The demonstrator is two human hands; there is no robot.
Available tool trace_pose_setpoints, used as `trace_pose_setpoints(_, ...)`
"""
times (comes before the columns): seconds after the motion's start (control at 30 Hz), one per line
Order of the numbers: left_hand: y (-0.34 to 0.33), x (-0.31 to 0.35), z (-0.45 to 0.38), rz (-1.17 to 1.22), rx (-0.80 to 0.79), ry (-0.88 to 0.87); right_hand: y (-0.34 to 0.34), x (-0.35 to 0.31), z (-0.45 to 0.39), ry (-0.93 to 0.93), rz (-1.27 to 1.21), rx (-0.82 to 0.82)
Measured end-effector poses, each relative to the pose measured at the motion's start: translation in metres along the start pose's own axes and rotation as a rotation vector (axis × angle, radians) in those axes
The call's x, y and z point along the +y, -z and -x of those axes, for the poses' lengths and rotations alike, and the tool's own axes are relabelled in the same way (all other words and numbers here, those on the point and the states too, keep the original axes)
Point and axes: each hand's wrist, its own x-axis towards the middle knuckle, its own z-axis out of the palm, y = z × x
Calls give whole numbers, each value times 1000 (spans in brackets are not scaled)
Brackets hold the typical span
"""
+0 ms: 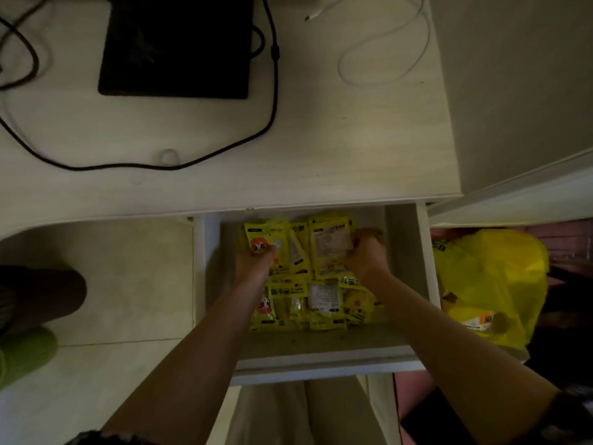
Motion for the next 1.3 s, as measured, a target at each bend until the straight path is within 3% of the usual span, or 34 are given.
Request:
trace_pose_setpoints(0.27, 38, -18, 23, -165, -9, -104, 38, 17, 24, -42, 31, -18)
trace_pose_setpoints(0.47, 65, -21, 61, -301, 0, -276, 57, 19, 54, 53, 113, -44)
trace_pose_setpoints(0.87, 134, -65, 143, -299, 253, -496, 26, -38, 139, 558, 450, -202)
trace_pose_setpoints(1.3, 239, -165, 164, -284, 503, -382, -107, -132, 248, 1002, 745, -330)
